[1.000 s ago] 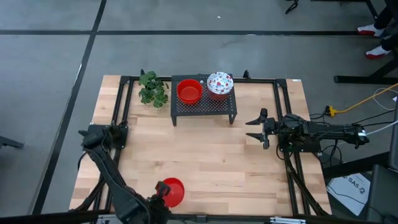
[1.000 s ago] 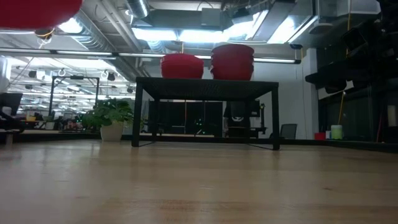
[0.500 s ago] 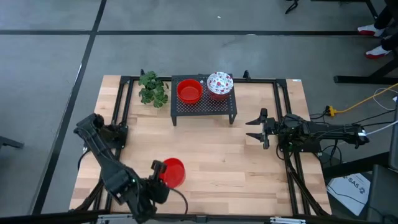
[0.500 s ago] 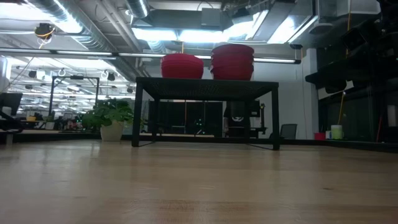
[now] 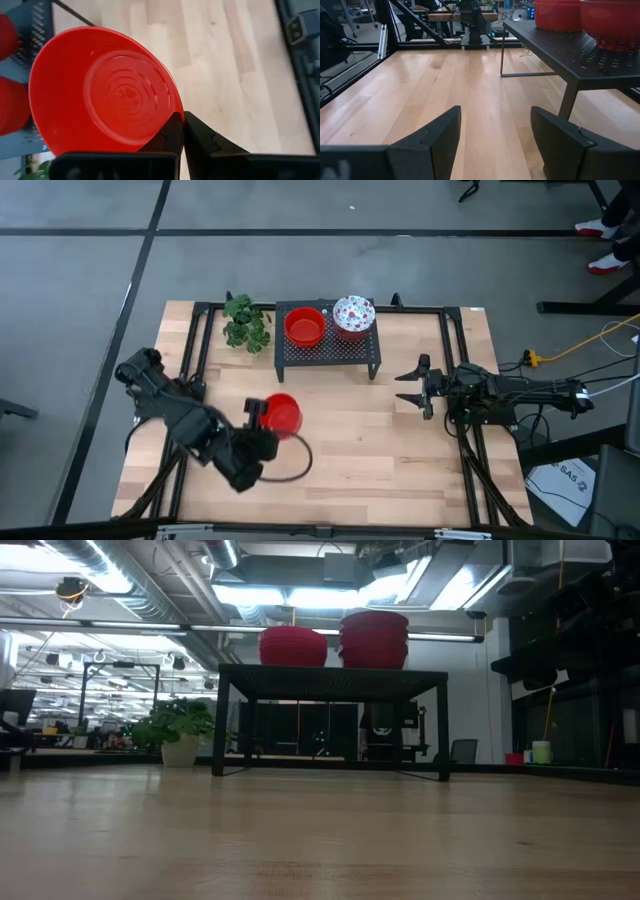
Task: Pick & Place Mini bowls
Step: Stack the red bowl on the top of the red bowl on the shelf
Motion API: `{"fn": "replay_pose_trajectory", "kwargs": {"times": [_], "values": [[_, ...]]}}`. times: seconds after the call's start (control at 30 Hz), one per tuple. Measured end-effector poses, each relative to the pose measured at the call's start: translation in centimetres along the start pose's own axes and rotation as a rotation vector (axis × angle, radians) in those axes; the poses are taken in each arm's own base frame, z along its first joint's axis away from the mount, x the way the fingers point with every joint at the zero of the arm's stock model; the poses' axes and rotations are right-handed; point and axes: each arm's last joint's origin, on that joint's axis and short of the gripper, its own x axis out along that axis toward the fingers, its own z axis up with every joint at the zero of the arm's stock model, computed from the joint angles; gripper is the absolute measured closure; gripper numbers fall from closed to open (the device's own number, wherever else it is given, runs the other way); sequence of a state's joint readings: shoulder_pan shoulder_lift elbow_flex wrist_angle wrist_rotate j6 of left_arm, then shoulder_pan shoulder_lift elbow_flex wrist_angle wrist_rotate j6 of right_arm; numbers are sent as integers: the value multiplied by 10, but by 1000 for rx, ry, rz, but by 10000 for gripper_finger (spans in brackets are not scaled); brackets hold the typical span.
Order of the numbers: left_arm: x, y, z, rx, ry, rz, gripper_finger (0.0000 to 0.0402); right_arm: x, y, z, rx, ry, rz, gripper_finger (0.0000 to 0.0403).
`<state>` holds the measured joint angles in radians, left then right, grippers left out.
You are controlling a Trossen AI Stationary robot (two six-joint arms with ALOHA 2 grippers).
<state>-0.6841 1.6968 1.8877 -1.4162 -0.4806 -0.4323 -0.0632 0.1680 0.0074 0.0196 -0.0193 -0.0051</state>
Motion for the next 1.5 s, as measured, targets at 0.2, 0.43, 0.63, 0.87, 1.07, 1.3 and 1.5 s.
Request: {"fn": "replay_pose_trajectory", "kwargs": {"times": [0.2, 0.43, 0.63, 0.87, 1.07, 1.3, 1.5], "values": [[1, 32, 5, -10, -3, 34, 398, 0, 0, 0, 0, 0, 0, 166], [5, 73, 10, -35, 9, 90, 398, 0, 0, 0, 0, 0, 0, 166], [16, 107, 13, -51, 46, 146, 398, 0, 0, 0, 0, 0, 0, 166], [27, 145, 15, -96, 62, 204, 398, 0, 0, 0, 0, 0, 0, 166], [34, 175, 20, -114, 27, 258, 398, 0, 0, 0, 0, 0, -1, 166], [40, 207, 23, -129, -19, 317, 398, 0, 0, 0, 0, 0, 0, 166], [48, 227, 18, -147, 14, 299, 398, 0, 0, 0, 0, 0, 0, 166]]}}
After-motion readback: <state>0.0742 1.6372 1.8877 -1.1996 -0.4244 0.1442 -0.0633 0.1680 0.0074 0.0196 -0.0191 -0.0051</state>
